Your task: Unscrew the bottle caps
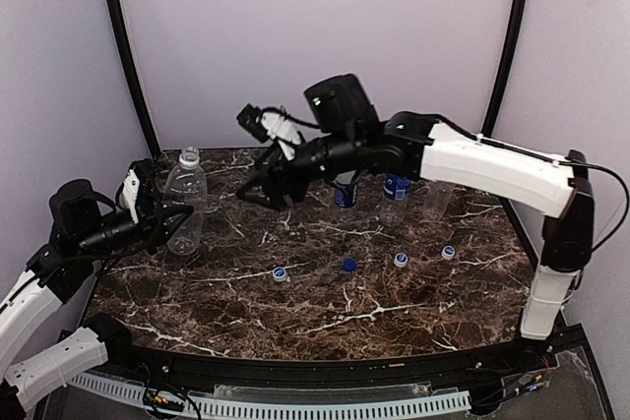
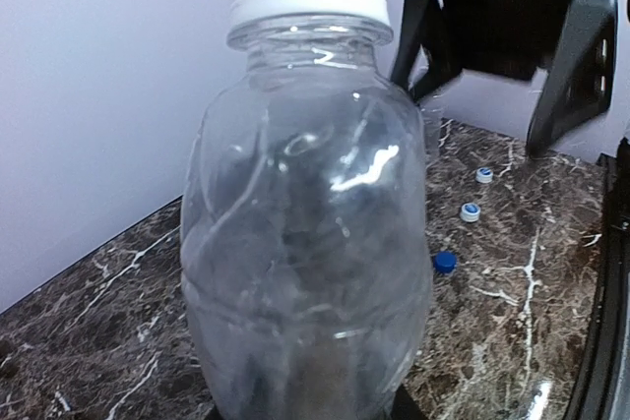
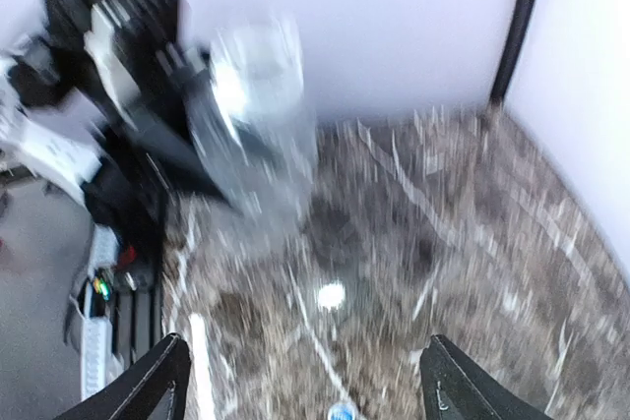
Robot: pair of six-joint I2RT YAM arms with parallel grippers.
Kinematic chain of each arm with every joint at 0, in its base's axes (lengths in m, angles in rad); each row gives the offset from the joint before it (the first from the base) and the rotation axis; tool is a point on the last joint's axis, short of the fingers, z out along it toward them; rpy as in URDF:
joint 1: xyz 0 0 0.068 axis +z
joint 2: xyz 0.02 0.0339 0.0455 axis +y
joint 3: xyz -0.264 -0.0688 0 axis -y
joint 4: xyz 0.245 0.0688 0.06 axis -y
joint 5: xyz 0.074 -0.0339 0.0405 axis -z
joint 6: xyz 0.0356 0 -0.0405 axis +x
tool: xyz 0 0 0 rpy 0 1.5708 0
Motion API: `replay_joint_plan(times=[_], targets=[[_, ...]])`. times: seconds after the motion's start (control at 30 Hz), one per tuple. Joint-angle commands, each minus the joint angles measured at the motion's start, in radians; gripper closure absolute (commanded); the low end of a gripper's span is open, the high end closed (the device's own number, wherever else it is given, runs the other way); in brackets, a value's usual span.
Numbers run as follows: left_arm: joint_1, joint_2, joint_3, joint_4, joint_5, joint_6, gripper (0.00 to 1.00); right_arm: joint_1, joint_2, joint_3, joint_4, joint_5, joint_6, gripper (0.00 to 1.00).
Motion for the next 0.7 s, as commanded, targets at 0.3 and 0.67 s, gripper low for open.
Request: replay_joint_plan(times=[0.3, 0.67], targets=[[0.002, 0.039, 0.089, 0.054, 0.408, -0.070, 0.86, 0.040, -0.004, 0.017, 0.738, -0.344, 0.135, 0.18], [0.002, 0.041, 0.078, 0.074, 0.424, -0.083, 0.86, 0.056, 0.084, 0.076, 0.691, -0.358, 0.193, 0.52]])
